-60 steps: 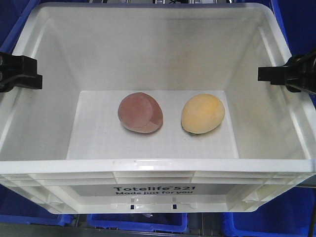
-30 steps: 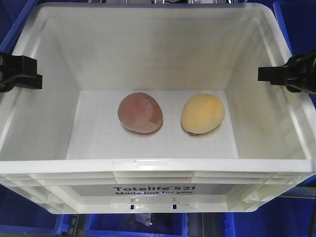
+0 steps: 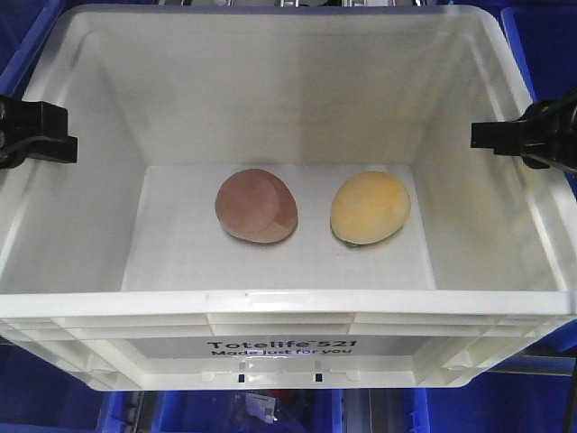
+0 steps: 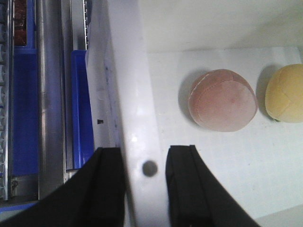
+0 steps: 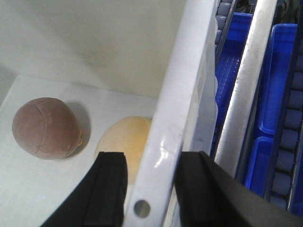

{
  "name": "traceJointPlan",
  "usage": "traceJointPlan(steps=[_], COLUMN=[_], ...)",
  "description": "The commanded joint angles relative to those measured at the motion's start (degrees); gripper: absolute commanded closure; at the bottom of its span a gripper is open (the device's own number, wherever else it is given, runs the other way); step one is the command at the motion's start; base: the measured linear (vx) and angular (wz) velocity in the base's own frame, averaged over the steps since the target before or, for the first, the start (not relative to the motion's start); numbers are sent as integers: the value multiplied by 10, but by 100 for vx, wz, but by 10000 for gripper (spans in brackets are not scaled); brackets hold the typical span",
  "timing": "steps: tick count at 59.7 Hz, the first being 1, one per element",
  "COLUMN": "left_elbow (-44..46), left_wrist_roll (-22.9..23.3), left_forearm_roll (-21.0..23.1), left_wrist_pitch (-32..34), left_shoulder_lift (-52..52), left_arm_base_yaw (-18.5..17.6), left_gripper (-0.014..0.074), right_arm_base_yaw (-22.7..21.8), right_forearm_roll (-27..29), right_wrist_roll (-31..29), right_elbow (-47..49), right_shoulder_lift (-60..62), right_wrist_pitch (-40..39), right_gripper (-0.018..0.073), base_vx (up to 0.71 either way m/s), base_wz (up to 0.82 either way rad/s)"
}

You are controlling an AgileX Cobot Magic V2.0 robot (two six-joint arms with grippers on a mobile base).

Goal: Place moving items into box and shelve
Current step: 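Carry the crate with both grippers over the roller shelf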

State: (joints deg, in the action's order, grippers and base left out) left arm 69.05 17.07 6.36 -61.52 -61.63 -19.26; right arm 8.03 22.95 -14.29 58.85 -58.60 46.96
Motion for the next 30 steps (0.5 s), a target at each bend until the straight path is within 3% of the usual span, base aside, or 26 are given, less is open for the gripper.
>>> traceJointPlan(steps=[1, 30], left_elbow=[27, 27], left_wrist_roll=[-6, -6], left_forearm_roll=[1, 1], left_wrist_pitch=[74, 74], left_shoulder_lift=[17, 17], left_arm_base_yaw=[-2, -2], left_gripper=[600, 600], right_arm_base_yaw=[0, 0], right_forearm_roll=[26, 26], right_wrist_roll=[-16, -16], right_elbow=[25, 25], right_shoulder_lift=[16, 16], right_wrist_pitch=[-67, -66], right_gripper=[565, 565], base_vx=[2, 0], base_wz=[0, 0])
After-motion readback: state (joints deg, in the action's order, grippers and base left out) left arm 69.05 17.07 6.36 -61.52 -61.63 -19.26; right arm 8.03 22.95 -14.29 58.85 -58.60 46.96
